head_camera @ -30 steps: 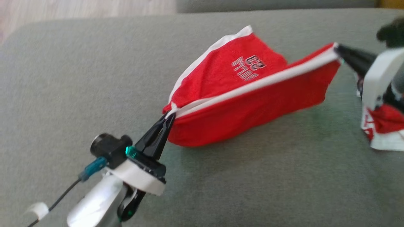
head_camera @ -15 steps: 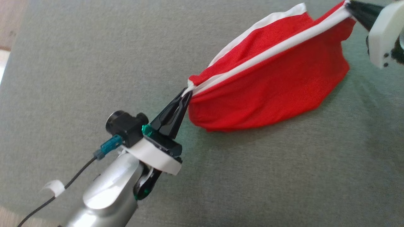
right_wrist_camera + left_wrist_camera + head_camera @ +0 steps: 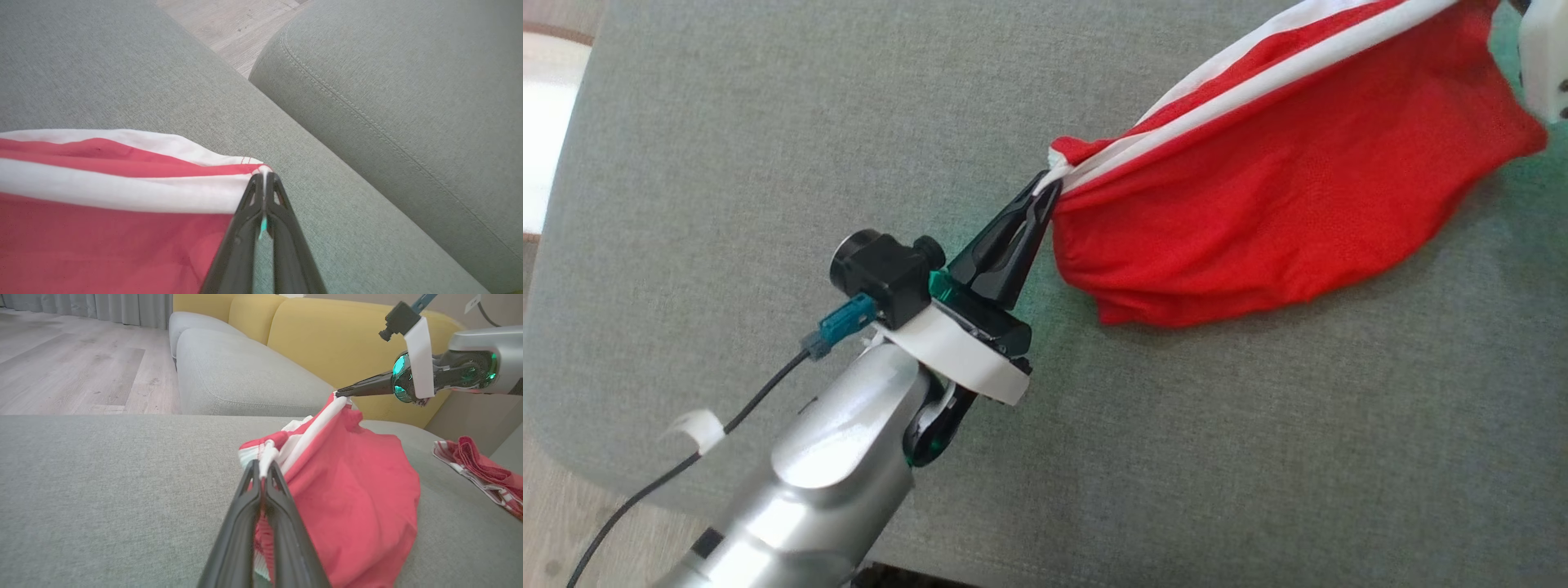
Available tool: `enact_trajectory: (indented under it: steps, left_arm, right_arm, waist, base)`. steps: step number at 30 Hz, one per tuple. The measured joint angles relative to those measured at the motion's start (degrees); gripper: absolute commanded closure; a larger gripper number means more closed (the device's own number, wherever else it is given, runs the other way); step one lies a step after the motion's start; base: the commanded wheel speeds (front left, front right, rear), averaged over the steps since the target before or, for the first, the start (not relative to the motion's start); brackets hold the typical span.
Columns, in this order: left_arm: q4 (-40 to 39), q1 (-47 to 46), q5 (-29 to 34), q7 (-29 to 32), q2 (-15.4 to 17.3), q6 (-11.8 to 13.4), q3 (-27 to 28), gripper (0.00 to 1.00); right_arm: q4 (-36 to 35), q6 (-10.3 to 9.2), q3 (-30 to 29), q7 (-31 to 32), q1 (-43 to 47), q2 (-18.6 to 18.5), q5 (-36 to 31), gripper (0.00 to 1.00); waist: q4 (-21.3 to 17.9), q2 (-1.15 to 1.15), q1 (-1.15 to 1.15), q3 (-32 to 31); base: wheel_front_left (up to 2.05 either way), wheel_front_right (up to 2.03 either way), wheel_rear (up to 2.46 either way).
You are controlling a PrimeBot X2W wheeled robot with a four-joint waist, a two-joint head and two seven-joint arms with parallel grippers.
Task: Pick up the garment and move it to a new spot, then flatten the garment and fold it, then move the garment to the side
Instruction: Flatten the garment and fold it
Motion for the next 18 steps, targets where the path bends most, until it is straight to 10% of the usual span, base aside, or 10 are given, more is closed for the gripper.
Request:
enact_trajectory:
  steps: [11, 12, 13, 14, 18]
  left_arm:
    - [2.13, -1.94, -0.89, 0.00, -1.12, 0.00, -0.43, 1.00]
    - [2.38, -2.07, -1.00, 0.00, -1.21, 0.00, -0.30, 1.00]
    - [2.68, -2.09, -1.00, 0.00, -1.30, 0.00, -0.22, 0.73]
    - [3.14, -2.09, -1.00, 0.00, -1.44, 0.00, -0.18, 0.00]
    - [4.32, -2.05, -0.99, -0.01, -1.54, 0.00, 1.63, 0.00]
  right_arm:
    - [1.32, 0.00, 1.02, -0.63, -1.33, 0.74, 0.01, 1.00]
    - [1.51, 0.00, 1.03, -0.68, -1.36, 0.85, 0.00, 0.38]
    - [1.86, 0.00, 1.07, -0.92, -1.36, 1.01, 0.02, 0.00]
    - [2.24, 0.00, 1.14, -1.11, -1.36, 1.25, 0.02, 0.00]
    - [3.00, -0.01, 1.15, -1.56, -1.36, 1.77, 0.02, 0.00]
  waist:
    - [0.94, 0.00, -0.01, 1.69]
    - [1.02, 0.00, -0.01, 1.74]
    - [1.09, 0.00, -0.01, 1.75]
    - [1.13, 0.00, 0.00, 1.71]
    - [0.65, 0.00, -0.01, 1.31]
  base:
    - [0.00, 0.00, 0.00]
    - [0.00, 0.00, 0.00]
    - [0.00, 0.00, 0.00]
    - [0.00, 0.00, 0.00]
    - [0.00, 0.00, 0.00]
